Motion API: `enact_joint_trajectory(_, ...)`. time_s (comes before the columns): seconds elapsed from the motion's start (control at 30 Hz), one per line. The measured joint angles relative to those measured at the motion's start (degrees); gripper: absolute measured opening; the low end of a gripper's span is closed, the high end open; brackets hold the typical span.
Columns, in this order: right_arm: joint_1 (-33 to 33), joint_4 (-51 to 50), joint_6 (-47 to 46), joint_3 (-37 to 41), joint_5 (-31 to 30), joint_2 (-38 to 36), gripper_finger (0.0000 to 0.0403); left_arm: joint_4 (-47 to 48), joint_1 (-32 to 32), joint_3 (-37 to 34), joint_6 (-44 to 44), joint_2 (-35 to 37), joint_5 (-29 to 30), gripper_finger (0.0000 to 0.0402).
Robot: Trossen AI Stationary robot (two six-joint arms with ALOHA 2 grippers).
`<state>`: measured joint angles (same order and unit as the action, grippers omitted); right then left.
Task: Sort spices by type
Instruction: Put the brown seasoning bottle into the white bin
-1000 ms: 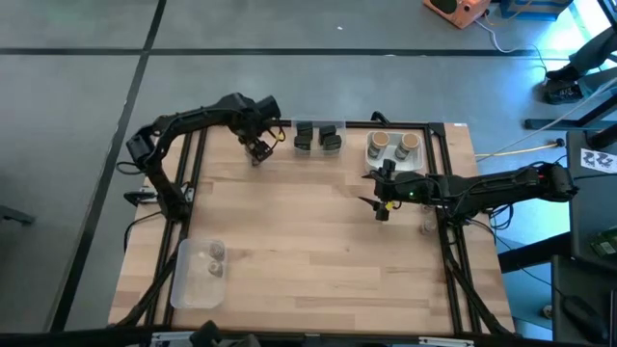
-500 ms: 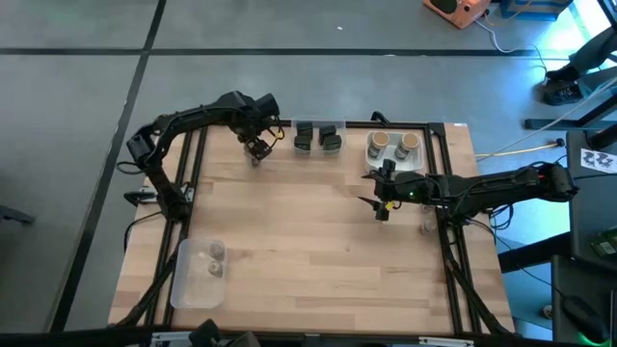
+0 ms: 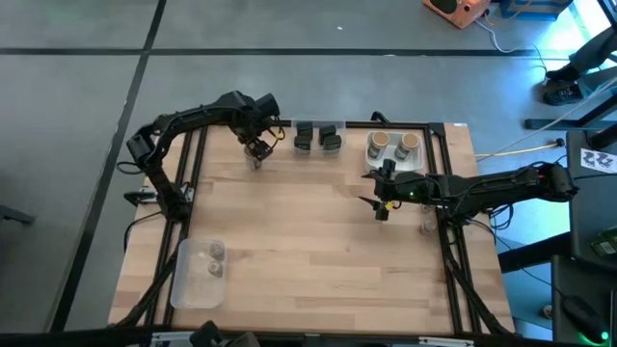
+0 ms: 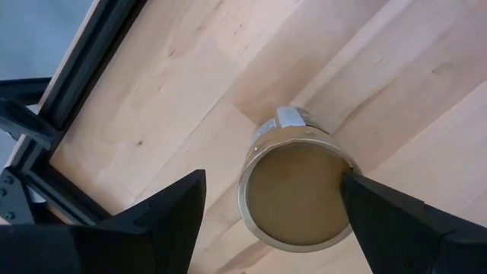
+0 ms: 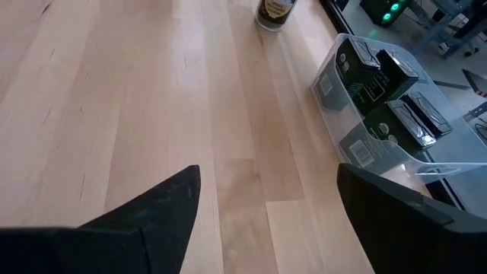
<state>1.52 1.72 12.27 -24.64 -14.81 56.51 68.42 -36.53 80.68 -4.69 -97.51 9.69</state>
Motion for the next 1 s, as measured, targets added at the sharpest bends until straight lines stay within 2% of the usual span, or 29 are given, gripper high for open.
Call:
enact_joint_trajectory(0.37, 0.0, 0.0, 0.0, 0.0, 0.0, 0.0, 0.0308, 3.3, 0.5, 5.4, -1.4, 0.0, -0.4, 0.0288)
enact_joint_trajectory(0.7, 0.0, -0.7, 0.0, 0.0, 0.1, 0.0, 0.0308, 1.5, 1.8, 0.3, -2.5, 0.0, -1.2, 0.0288)
enact_joint_trajectory(1.0, 0.0, -0.7, 0.0, 0.0, 0.1, 0.0, 0.0308, -0.2, 1.2, -0.6, -2.1, 0.0, -0.2, 0.0288)
